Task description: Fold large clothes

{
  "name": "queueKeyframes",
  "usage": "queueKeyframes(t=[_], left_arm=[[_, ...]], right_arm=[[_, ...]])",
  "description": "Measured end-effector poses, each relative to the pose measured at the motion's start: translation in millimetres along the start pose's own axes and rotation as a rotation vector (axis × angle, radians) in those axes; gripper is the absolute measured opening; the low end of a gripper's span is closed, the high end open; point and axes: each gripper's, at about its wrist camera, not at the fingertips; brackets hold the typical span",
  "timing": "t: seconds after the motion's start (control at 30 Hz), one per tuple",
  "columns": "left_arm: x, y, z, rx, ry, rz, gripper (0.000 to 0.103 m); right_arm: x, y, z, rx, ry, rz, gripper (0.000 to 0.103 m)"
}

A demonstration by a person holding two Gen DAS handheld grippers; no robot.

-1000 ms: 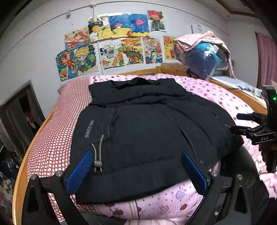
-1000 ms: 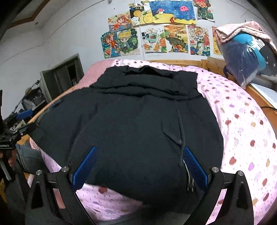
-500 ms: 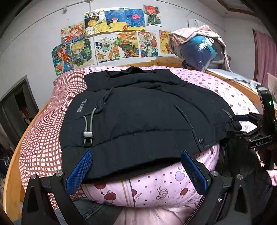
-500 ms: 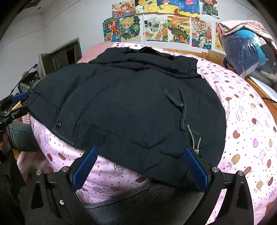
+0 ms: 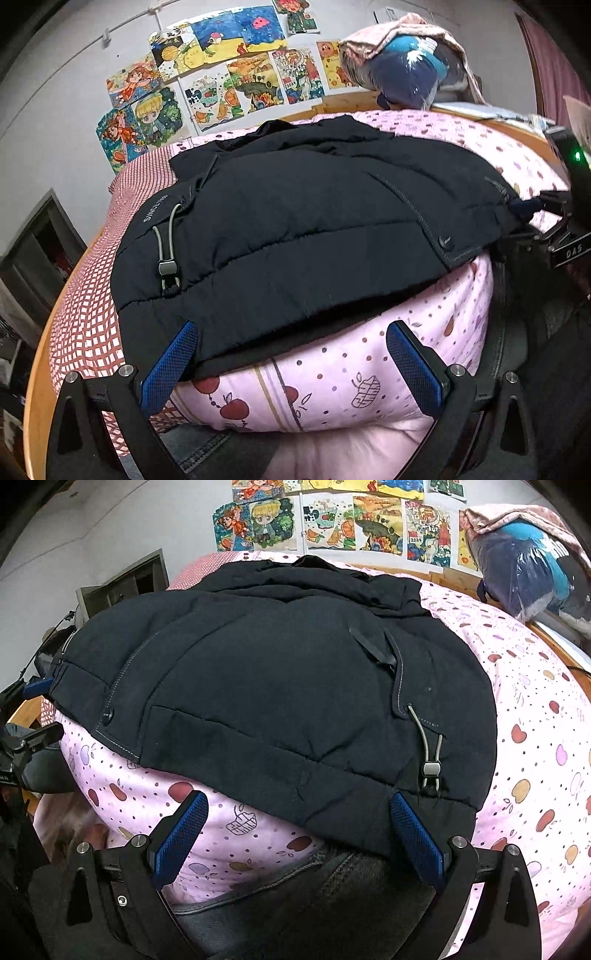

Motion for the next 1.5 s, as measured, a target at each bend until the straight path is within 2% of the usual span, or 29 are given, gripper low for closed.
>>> queueKeyframes(t=[0.47, 0.57, 0.63, 0.77, 0.83, 0.93, 1.1, 1.23, 1.33, 1.43, 1.5], left_arm=[[-3, 13, -15, 0.132, 0.109, 0.031, 0.103], [-2, 13, -20, 0.187, 0.135, 0.014, 0.103], [-1, 10, -23, 0.214, 0.148, -0.013, 0.097], [0, 7, -25, 0.272, 0.175, -0.052, 0.089], [1, 9, -27, 0.294, 0.182, -0.060, 0.085], [1, 10, -27, 0.299, 0.186, -0.058, 0.084], [1, 12, -24, 0.295, 0.183, -0.060, 0.084], [1, 11, -23, 0.296, 0.183, -0.061, 0.084], [0, 12, -23, 0.295, 0.183, -0.062, 0.084], [1, 12, -23, 0.296, 0.180, -0.066, 0.084], [0, 10, -26, 0.302, 0.177, -0.072, 0.083]], right_arm=[[-1, 13, 13, -0.040, -0.045, 0.077, 0.097], [-2, 10, 13, -0.043, -0.037, 0.073, 0.097], [0, 10, 12, -0.052, -0.035, 0.066, 0.097], [0, 11, 18, -0.163, -0.104, 0.068, 0.097], [-1, 14, 22, -0.192, -0.155, 0.081, 0.097], [-2, 17, 30, -0.216, -0.216, 0.088, 0.097], [-1, 24, 44, -0.372, -0.324, 0.084, 0.097], [1, 26, 52, -0.429, -0.362, 0.069, 0.096], [1, 22, 59, -0.454, -0.383, 0.030, 0.093], [0, 14, 61, -0.445, -0.381, -0.002, 0.079], [-1, 10, 62, -0.446, -0.383, -0.029, 0.065]])
Point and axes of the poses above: each gripper's, at about its wrist camera, not at the fingertips, and y roughly the way its jaws point, z to its left, x to its top, and after that the axes turned 2 degrees about -x, right-handed
